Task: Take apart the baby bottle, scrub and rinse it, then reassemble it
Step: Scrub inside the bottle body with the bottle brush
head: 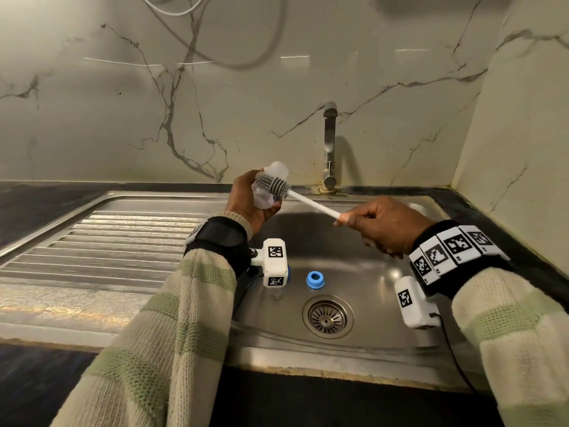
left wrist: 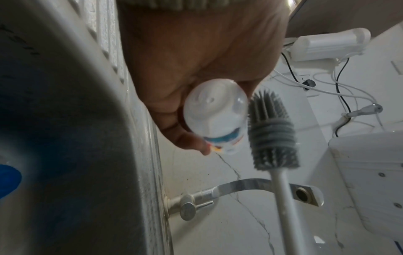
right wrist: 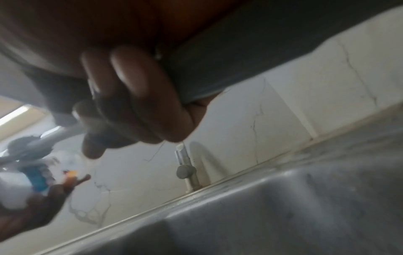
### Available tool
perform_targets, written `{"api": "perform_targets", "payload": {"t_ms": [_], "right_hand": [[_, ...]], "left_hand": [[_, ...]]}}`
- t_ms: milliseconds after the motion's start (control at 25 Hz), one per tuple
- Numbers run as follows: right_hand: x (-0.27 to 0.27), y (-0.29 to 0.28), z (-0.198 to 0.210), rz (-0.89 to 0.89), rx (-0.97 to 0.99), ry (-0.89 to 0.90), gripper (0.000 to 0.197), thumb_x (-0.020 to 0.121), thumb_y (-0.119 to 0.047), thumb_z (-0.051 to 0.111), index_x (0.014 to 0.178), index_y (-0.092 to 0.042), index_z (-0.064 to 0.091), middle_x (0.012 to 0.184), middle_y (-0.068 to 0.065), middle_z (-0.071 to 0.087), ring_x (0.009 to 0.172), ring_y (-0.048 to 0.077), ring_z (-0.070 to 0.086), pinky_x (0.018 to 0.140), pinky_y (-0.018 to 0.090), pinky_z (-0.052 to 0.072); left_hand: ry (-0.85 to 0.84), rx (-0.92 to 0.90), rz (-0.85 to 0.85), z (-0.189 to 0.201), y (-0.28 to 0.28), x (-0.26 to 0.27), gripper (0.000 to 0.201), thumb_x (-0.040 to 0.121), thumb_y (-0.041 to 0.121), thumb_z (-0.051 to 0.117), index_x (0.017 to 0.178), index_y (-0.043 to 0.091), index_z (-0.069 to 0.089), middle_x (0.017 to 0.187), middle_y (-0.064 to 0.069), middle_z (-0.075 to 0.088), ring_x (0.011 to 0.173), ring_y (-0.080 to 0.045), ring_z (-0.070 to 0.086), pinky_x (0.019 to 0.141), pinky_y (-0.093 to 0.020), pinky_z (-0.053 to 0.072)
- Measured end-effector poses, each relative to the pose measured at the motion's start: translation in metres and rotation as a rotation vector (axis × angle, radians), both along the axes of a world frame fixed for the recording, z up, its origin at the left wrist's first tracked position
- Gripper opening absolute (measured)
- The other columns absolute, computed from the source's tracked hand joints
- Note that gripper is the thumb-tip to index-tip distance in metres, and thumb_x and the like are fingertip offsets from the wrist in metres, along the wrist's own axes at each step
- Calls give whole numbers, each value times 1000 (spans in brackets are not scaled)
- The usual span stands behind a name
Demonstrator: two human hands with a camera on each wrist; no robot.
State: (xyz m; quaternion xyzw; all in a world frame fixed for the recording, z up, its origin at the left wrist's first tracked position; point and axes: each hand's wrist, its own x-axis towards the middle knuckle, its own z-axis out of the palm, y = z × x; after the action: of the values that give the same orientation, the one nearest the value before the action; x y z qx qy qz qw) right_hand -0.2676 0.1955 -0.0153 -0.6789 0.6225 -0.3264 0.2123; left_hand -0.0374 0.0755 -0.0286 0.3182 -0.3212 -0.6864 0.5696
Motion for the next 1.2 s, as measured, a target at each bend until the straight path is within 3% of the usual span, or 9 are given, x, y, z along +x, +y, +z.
{"api": "perform_targets", "payload": {"t_ms": [160,240,360,600,720,840,960,1040,1200], "right_hand": [[-2,-1,-1,-30,-33,-11,22,94,-43,56,99,-30,74,54,0,53,30,1,38,32,15,29],[-2,0,-1,7,27,-24,22,93,-45,58,97,-31,74,54,3,52,33,6,38,33,17,29],[-3,1,0,-32,-22,11,22,93,-44,57,98,-31,73,55,2,53,30,1,39,32,15,30],[-5,0,0,-47,-32,22,23,94,-46,56,100,-31,73,54,-1,53,30,2,39,32,15,31],[-4,1,0,13,40,-27,23,93,-45,56,98,-31,74,53,1,50,32,7,37,34,17,30],[-4,2,2,-14,9,-41,20,94,-43,57,96,-32,74,54,1,50,31,4,38,33,17,29],[-5,1,2,7,20,-18,23,93,-45,56,98,-31,74,54,3,51,32,6,37,34,17,30],[-5,1,0,-39,-20,2,23,94,-45,55,99,-31,73,55,0,52,31,2,38,33,16,30],[-1,3,-1,28,52,18,23,94,-44,56,98,-29,74,55,3,50,32,4,38,33,16,30]], "left_hand": [[-33,29,-3,1,0,0,42,97,29,48,129,3,52,110,-20,60,77,-24,62,50,-25,54],[-54,32,14,0,-3,-1,37,96,28,48,124,4,53,104,-17,61,74,-23,63,54,-27,54],[-66,46,8,-2,-4,-1,42,96,29,48,127,2,53,111,-20,64,79,-26,66,64,-32,57],[-107,42,-5,-3,-5,1,46,98,31,41,131,0,52,103,-20,65,74,-26,65,62,-33,55],[-112,22,-18,-3,-5,3,50,98,30,40,136,0,50,103,-20,64,65,-24,63,53,-28,50],[-46,17,-94,-1,0,2,48,97,42,48,126,4,56,100,-18,64,73,-24,61,56,-27,53],[-36,-6,-71,-3,0,1,40,92,36,58,118,6,59,102,-15,63,80,-24,61,63,-29,55],[-66,-2,-36,-5,-4,3,43,92,32,59,125,6,57,110,-17,63,87,-26,63,69,-31,57],[-75,8,37,-6,-7,3,48,95,33,58,135,7,52,119,-19,65,84,-27,68,61,-33,58]]}}
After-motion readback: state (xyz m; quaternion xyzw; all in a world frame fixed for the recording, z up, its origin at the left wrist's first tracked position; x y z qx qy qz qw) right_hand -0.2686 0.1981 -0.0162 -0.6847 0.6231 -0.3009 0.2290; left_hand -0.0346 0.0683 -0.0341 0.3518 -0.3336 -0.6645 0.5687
